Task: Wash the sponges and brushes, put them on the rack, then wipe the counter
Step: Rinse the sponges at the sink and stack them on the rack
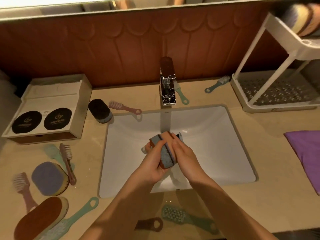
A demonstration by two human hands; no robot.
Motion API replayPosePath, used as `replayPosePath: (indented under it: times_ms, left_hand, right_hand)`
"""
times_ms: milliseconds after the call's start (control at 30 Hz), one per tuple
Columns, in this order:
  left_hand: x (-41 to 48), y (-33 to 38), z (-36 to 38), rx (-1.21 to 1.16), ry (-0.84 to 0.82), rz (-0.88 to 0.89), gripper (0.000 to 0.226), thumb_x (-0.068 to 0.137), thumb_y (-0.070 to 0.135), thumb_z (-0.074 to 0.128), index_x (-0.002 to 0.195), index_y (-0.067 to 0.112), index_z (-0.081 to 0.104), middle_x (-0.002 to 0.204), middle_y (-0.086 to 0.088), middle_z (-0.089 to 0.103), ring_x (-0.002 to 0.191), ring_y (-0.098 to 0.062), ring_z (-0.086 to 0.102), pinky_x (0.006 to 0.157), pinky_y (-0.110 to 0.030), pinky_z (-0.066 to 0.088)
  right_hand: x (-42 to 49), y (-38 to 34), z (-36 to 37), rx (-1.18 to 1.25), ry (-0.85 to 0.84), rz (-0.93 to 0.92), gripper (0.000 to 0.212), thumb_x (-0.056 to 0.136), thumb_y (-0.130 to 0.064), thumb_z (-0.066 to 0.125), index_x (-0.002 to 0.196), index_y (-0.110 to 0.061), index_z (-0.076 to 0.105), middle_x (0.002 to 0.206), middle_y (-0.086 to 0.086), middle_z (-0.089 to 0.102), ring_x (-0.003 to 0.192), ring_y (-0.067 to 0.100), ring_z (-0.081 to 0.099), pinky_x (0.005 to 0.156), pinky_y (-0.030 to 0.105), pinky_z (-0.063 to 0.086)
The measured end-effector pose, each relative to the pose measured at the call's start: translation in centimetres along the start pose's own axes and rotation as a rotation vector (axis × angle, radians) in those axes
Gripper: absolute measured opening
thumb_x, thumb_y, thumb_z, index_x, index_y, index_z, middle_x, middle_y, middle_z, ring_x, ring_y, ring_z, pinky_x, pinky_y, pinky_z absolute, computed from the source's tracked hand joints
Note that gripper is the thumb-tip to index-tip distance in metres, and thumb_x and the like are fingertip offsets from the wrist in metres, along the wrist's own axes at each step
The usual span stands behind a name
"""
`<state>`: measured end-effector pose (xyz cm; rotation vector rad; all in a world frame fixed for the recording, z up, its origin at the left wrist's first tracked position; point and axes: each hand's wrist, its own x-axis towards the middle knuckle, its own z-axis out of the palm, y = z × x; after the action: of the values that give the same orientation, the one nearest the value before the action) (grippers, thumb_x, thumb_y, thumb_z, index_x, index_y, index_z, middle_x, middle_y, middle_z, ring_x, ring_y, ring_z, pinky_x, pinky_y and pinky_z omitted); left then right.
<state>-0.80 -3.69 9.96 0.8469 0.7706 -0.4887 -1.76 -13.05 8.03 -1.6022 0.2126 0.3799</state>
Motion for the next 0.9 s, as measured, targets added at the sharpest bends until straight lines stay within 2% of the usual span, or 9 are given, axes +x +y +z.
replayPosePath:
  times_ms: [100,167,233,300,467,567,633,800,900]
  left_hand:
    - [0.0,0.6,1.1,0.052,-0.095,-0.014,0.036,0.093,0.038,0.049,0.124,0.020,0.053,0.127,-0.014,0.059,0.116,-0.029,0.057,0.089,-0.043,0.053]
    - [-0.4,1.4,2.2,0.115,-0.145,-0.008,0.045,0.092,0.047,0.041,0.123,0.017,0.055,0.119,-0.014,0.062,0.104,-0.028,0.061,0.085,-0.042,0.049]
    - [-1.4,2.1,3.4,0.231,-0.180,0.033,0.039,0.092,0.046,0.037,0.103,0.017,0.061,0.097,-0.012,0.064,0.088,-0.025,0.059,0.087,-0.040,0.040]
    - [-2.3,2.4,4.9,0.376,-0.210,0.095,0.031,0.091,0.041,0.040,0.095,0.020,0.061,0.090,-0.007,0.062,0.089,-0.021,0.057,0.083,-0.035,0.039]
    - [-3.8,2.6,7.7,0.592,-0.251,0.282,0.026,0.095,0.040,0.041,0.116,0.029,0.051,0.100,0.012,0.050,0.086,0.003,0.042,0.090,-0.027,0.032]
    - [-4.5,2.6,9.5,0.684,-0.252,0.452,0.017,0.096,0.034,0.042,0.113,0.037,0.045,0.100,0.016,0.053,0.089,0.004,0.046,0.080,-0.015,0.040]
    - [-5.0,2.5,10.9,0.773,-0.237,0.579,0.028,0.095,0.035,0.045,0.123,0.039,0.044,0.119,0.007,0.053,0.099,-0.002,0.050,0.065,-0.007,0.043]
    - [-6.8,3.2,14.1,0.748,-0.183,0.690,0.042,0.090,0.036,0.053,0.130,0.032,0.038,0.125,0.008,0.049,0.105,-0.005,0.053,0.085,-0.027,0.048]
    - [-7.4,3.6,16.1,0.762,-0.178,0.734,0.044,0.090,0.039,0.053,0.131,0.033,0.037,0.131,0.006,0.046,0.107,-0.005,0.053,0.081,-0.028,0.049]
  right_hand:
    - [-0.5,-2.2,-2.0,-0.041,0.019,-0.045,0.042,0.097,-0.037,0.042,0.139,-0.037,0.040,0.137,-0.003,0.051,0.120,0.010,0.052,0.094,0.021,0.047]
    - [-0.8,-3.8,-3.5,-0.064,0.019,-0.069,0.044,0.096,-0.028,0.045,0.140,-0.032,0.042,0.135,-0.005,0.051,0.117,0.007,0.051,0.085,0.012,0.046]
    - [-1.1,-5.3,-5.2,-0.084,0.035,-0.070,0.043,0.096,-0.023,0.046,0.139,-0.028,0.044,0.130,-0.008,0.053,0.111,0.003,0.051,0.079,0.008,0.043]
    - [-1.5,-6.4,-6.7,-0.055,0.026,-0.071,0.039,0.097,-0.024,0.044,0.135,-0.028,0.048,0.125,-0.009,0.057,0.104,0.000,0.056,0.077,0.011,0.045]
    - [-2.5,-8.5,-9.9,0.089,0.056,-0.077,0.028,0.096,-0.033,0.046,0.119,-0.033,0.063,0.103,-0.012,0.070,0.085,-0.003,0.066,0.064,0.015,0.053]
    - [-3.0,-9.9,-11.6,0.208,0.069,-0.067,0.024,0.093,-0.034,0.050,0.107,-0.032,0.070,0.093,-0.012,0.073,0.085,0.003,0.068,0.072,0.024,0.056]
    - [-3.3,-10.8,-12.7,0.276,0.044,-0.075,0.023,0.092,-0.032,0.052,0.104,-0.030,0.071,0.093,-0.009,0.074,0.088,0.007,0.069,0.078,0.027,0.056]
    - [-3.7,-13.4,-16.0,0.331,-0.037,-0.117,0.023,0.093,-0.025,0.052,0.107,-0.025,0.071,0.103,-0.003,0.073,0.102,0.015,0.066,0.086,0.033,0.056]
    - [-3.4,-14.8,-18.1,0.358,-0.047,-0.115,0.023,0.094,-0.022,0.052,0.105,-0.022,0.072,0.102,0.000,0.073,0.104,0.019,0.065,0.087,0.035,0.056]
